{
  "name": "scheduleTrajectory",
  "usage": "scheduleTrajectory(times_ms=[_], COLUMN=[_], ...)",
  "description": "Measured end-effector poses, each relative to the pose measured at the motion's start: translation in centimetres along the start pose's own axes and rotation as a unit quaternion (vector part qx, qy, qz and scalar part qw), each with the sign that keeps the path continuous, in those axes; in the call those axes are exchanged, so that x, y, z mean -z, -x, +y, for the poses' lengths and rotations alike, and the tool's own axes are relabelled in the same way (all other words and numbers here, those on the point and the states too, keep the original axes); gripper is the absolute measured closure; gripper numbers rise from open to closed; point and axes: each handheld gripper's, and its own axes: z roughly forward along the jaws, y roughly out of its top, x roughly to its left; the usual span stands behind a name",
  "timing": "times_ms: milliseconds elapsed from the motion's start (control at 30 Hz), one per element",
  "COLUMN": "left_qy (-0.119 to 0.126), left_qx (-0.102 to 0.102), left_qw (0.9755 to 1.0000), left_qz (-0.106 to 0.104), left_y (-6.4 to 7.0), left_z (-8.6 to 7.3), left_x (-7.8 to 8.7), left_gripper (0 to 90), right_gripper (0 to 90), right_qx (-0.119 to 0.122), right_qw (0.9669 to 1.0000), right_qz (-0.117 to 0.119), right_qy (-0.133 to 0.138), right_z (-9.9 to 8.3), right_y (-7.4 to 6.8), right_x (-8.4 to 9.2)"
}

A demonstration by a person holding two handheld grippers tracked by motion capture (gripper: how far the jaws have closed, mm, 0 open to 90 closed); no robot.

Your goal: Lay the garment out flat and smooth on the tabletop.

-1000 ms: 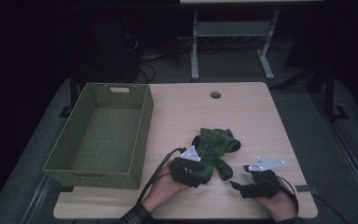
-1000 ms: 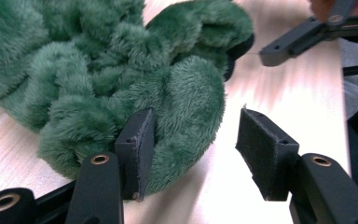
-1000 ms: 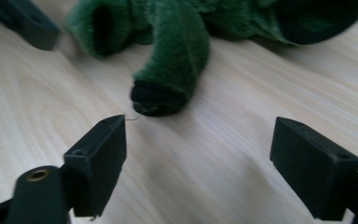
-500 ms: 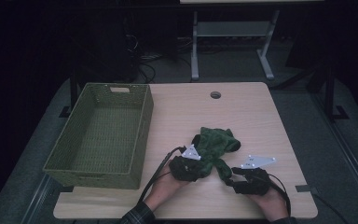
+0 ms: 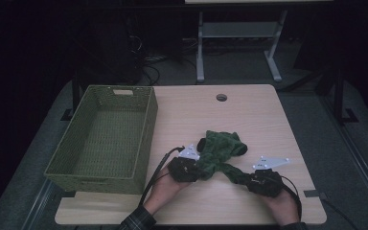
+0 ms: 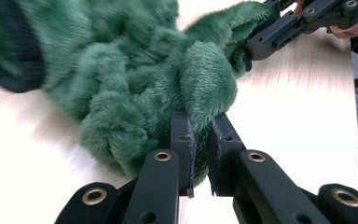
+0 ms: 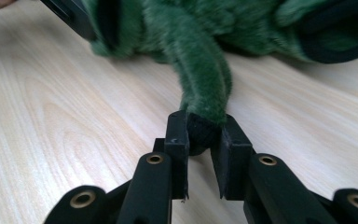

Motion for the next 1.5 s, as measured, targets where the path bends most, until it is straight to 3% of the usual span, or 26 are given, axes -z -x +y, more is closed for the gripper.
scheduleTrajectory(times_ms=[200,400,500,567,633,800,967,1167,1300,1367,1433,1500], left_qy=[0.025,0.016,0.004,-0.001,0.012,0.043,0.062,0.044,0.024,0.014,-0.002,-0.009], left_qx=[0.026,0.060,0.061,0.056,0.063,0.054,0.038,0.025,0.026,0.020,0.012,0.018], left_qw=[0.9993,0.9976,0.9975,0.9970,0.9961,0.9956,0.9960,0.9986,0.9994,0.9996,0.9994,0.9989], left_qz=[0.013,0.030,0.035,0.054,0.060,0.063,0.052,0.019,0.006,0.013,0.033,0.042], left_y=[-1.3,-2.5,-2.4,-2.3,-2.2,-1.6,-0.5,0.7,0.9,0.8,0.3,-0.3], left_z=[-0.6,-1.7,-1.9,-1.8,-1.6,-0.5,0.6,0.9,0.6,0.5,0.3,0.1], left_x=[2.7,3.4,2.8,2.8,3.3,5.1,5.8,4.5,2.4,1.7,0.9,0.4], left_gripper=[83.2,84.0,82.1,75.4,70.4,67.5,69.7,81.6,84.5,84.5,84.4,84.6], right_gripper=[79.3,81.1,81.2,80.5,77.9,62.7,63.9,79.6,88.0,89.4,89.4,89.5], right_qx=[-0.010,-0.026,-0.035,-0.039,-0.045,-0.048,-0.037,-0.004,0.012,0.015,0.023,0.021], right_qw=[0.9998,0.9993,0.9989,0.9986,0.9981,0.9973,0.9971,0.9974,0.9983,0.9987,0.9987,0.9987], right_qz=[-0.016,-0.027,-0.030,-0.036,-0.041,-0.056,-0.064,-0.062,-0.049,-0.043,-0.044,-0.047], right_qy=[0.008,0.004,-0.003,-0.008,-0.010,-0.004,0.015,0.037,0.030,0.022,0.010,-0.004], right_z=[-0.5,-1.5,-1.9,-2.0,-2.1,-2.0,-1.3,0.0,0.6,0.9,1.0,1.0], right_y=[1.1,2.0,2.2,2.4,2.6,3.0,2.5,1.0,0.5,0.5,0.6,0.9], right_x=[1.5,2.8,3.2,3.2,3.2,3.7,4.4,4.7,3.9,3.3,2.5,1.8])
